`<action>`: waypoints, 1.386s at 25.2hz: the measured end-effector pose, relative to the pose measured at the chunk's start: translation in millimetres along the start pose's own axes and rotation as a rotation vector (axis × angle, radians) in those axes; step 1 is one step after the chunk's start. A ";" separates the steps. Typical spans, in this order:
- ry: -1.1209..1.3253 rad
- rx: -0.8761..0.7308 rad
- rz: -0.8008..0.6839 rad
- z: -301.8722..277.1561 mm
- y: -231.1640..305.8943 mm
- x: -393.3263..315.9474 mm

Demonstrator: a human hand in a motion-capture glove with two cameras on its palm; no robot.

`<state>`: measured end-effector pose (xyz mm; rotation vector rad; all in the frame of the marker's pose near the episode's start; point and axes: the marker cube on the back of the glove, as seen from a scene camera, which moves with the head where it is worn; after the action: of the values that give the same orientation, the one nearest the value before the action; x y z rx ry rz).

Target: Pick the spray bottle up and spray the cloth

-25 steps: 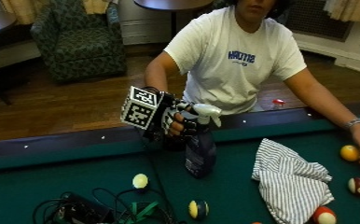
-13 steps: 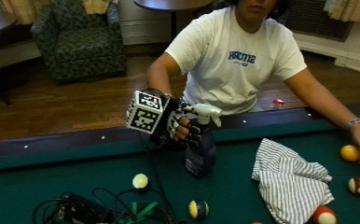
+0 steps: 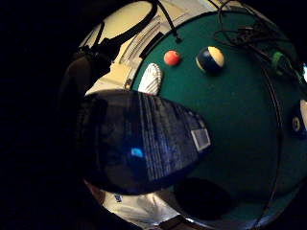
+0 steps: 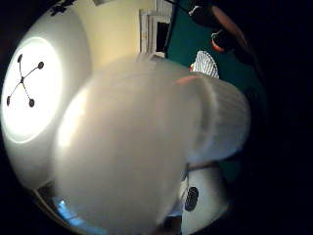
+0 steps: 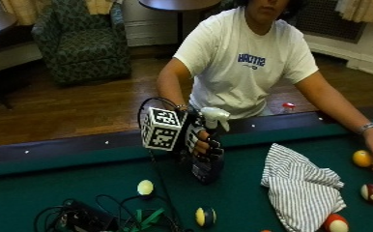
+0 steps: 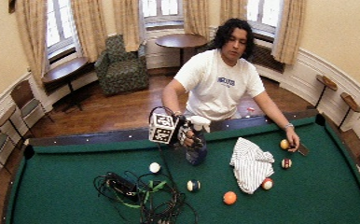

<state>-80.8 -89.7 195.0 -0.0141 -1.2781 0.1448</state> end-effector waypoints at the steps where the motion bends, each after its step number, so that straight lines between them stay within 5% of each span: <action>1: -0.008 -0.001 -0.007 3.0 -2.5 0.3; 35: -0.058 0.114 -0.095 31.7 -38.4 -25.4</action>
<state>-114.3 -133.0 183.5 0.1496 -1.3242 0.1369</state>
